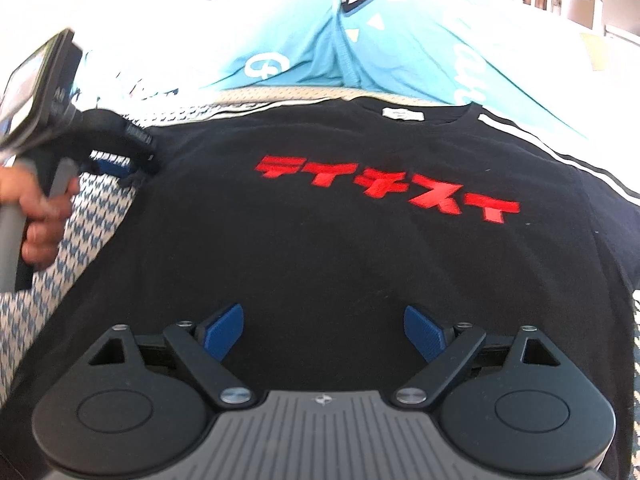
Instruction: Fold clothes
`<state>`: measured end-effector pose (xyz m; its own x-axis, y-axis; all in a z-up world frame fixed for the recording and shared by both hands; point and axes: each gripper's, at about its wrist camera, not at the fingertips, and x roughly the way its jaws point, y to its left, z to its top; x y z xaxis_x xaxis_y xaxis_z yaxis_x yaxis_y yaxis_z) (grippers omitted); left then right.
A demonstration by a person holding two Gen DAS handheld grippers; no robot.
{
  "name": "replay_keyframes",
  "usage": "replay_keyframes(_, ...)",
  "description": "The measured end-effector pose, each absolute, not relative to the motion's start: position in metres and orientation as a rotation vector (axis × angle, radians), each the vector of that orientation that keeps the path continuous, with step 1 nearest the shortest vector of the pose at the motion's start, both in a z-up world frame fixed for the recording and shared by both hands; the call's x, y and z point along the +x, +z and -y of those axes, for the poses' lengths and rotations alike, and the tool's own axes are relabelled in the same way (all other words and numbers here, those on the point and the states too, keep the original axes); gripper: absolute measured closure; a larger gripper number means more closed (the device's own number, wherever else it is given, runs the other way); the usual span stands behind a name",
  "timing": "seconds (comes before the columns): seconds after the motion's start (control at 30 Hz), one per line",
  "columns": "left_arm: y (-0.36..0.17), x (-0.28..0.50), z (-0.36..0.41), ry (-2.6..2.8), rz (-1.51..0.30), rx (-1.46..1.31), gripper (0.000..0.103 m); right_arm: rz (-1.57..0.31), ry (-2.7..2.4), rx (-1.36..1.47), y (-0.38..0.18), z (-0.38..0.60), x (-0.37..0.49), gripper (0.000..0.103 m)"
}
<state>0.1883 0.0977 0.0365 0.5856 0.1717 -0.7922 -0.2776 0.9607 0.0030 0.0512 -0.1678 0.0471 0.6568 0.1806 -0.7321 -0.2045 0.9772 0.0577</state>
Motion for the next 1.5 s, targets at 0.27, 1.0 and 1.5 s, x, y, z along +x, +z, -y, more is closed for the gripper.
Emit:
replay_keyframes(0.27, 0.059, 0.192, -0.094, 0.222, -0.84, -0.186, 0.058, -0.867, 0.172, 0.097, 0.047, 0.184, 0.06, 0.014)
replay_keyframes(1.0, 0.05, 0.248, 0.006, -0.001, -0.804, -0.076, 0.053, -0.864, 0.183, 0.051, 0.043, 0.179, 0.059, 0.013)
replay_keyframes(1.5, 0.023, 0.28, 0.038, 0.027, -0.772, 0.035, 0.039, -0.86, 0.195, 0.051, 0.04, 0.179, 0.06, 0.01)
